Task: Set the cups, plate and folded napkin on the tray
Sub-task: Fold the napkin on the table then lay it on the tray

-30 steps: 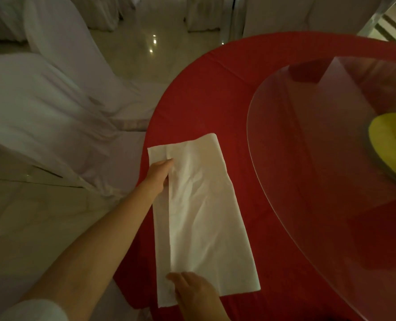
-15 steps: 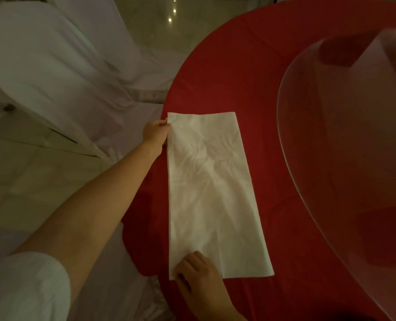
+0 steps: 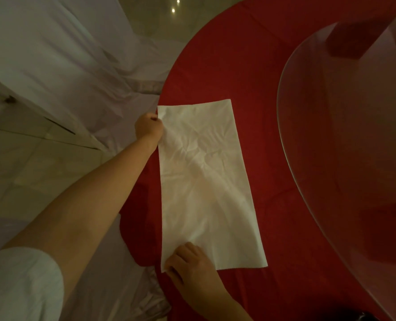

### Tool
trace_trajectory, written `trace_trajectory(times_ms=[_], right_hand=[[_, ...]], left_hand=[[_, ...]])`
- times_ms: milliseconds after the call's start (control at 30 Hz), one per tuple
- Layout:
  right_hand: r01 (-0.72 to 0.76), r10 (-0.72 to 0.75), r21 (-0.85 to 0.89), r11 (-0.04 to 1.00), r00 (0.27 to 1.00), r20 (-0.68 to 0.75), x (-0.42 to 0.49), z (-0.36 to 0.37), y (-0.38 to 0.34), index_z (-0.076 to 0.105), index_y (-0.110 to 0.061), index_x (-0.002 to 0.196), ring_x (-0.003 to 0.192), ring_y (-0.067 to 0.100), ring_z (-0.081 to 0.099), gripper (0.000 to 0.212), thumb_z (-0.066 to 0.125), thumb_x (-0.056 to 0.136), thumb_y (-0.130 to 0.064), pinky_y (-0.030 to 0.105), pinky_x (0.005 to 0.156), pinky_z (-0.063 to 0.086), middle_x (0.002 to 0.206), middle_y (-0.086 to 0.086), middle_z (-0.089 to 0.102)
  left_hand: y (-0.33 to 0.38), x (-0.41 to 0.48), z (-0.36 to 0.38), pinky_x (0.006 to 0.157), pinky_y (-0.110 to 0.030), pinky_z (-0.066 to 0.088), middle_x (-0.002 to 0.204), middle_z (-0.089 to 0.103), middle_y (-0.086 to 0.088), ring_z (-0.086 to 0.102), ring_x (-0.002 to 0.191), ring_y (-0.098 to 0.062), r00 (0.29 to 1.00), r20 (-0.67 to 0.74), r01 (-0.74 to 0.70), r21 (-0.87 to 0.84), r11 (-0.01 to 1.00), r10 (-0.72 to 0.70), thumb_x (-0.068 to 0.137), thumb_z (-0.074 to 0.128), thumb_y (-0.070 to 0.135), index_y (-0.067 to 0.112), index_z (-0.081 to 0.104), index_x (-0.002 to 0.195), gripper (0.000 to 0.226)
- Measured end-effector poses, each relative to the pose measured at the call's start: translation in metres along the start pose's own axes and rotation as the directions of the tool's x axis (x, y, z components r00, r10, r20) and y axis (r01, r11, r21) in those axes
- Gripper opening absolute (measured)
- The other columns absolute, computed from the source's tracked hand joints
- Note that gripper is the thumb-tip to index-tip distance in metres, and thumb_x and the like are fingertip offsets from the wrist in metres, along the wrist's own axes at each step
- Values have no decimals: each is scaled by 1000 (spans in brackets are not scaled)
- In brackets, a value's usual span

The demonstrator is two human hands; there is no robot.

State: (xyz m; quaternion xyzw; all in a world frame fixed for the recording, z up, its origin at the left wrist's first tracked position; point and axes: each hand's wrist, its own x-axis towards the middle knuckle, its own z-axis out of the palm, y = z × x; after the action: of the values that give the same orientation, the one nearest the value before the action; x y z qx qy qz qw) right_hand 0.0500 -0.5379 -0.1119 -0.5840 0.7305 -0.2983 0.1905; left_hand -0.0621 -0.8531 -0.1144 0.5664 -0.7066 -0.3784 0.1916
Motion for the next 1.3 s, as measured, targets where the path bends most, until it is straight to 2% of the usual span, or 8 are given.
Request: trace_trajectory(times_ms=[100,200,367,467,567,967,1167,1300], right_hand=[[-35,32,70,997,999,40,-1,-2,2,63,-11,82,81,19,57,11,61,83,-22,30,72,49,84,3,62],[-123,144,180,976,984,-104,2,-17,11,65,-13,95,90,15,56,19,50,90,-22,25,80,46,95,2,65],[-418,417,99,903,798,-435,25,-60,51,59,-9,119,111,20,55,28,48,92,-10,37,97,48,117,6,63],[-324,286,-213,922,939,-190,30,-64,72,37,-11,140,140,24,28,46,45,96,-20,39,117,18,148,9,38],[-271,278,-367,890,960,-33,24,-66,95,11,-18,147,144,17,-4,58,28,97,-42,37,117,-5,156,1,6],[-494,452,-505,708,866,-215,56,-84,134,-11,-16,144,141,16,-18,60,12,97,-46,39,114,-17,157,2,-8],[-15,84,-450,893,988,133,62,-58,108,-4,-21,144,143,16,-13,55,5,94,-42,37,118,-12,153,-3,-9],[-40,103,-498,866,990,100,105,-74,134,-9,-25,142,143,15,-12,56,16,97,-45,35,116,-9,154,-4,-9]], left_hand=[[4,-6,-2,60,-26,44,88,65,-9,58,81,-25,998,0,-63,82,995,63,81,48,4,8,64,87,18],[9,-34,-7,87,-37,50,121,55,-18,53,111,-31,987,-55,-136,188,973,148,83,52,5,4,53,117,34],[-14,-158,0,110,-40,34,142,44,-15,38,134,-28,872,117,-489,194,851,474,91,49,12,11,35,139,50],[-49,-212,5,120,-46,12,156,18,-14,12,146,-27,860,299,-506,383,773,414,96,36,32,14,15,147,58],[-74,-227,5,119,-46,10,156,17,-13,9,145,-27,863,325,-505,543,671,387,94,21,46,13,17,147,62],[-97,-230,-14,116,-44,10,155,21,-11,12,145,-24,883,306,-469,620,629,357,93,20,48,9,17,146,66],[-78,-242,-1,114,-42,8,150,32,-17,22,141,-29,857,333,-514,604,609,392,94,25,39,2,33,140,60],[-72,-238,4,113,-40,9,150,32,-13,26,140,-27,868,304,-497,568,656,394,91,29,38,6,34,141,59]])
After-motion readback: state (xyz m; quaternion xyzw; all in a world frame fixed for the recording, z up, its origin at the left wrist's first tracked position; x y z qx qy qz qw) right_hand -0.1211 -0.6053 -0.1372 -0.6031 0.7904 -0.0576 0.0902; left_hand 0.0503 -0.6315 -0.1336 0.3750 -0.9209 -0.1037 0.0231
